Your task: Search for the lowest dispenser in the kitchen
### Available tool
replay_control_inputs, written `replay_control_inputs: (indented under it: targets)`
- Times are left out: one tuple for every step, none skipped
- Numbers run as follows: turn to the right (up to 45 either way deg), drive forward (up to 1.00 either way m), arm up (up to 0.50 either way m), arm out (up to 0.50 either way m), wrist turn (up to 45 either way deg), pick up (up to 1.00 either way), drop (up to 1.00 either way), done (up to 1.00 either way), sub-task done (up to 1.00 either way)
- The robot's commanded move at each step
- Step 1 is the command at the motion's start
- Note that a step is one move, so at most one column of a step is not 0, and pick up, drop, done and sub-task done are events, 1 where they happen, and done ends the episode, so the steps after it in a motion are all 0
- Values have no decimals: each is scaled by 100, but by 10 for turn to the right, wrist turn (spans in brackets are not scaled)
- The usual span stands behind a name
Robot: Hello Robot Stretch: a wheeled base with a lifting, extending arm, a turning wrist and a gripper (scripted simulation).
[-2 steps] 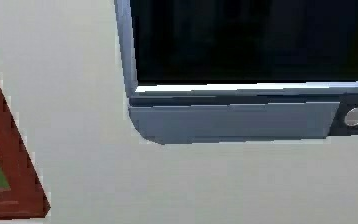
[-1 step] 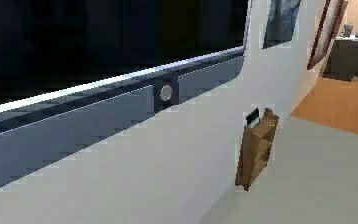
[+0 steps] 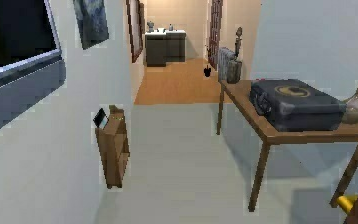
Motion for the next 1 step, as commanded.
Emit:
replay_control_inputs:
  targets:
    - [150,0,0,0,0,0,0,0,0]
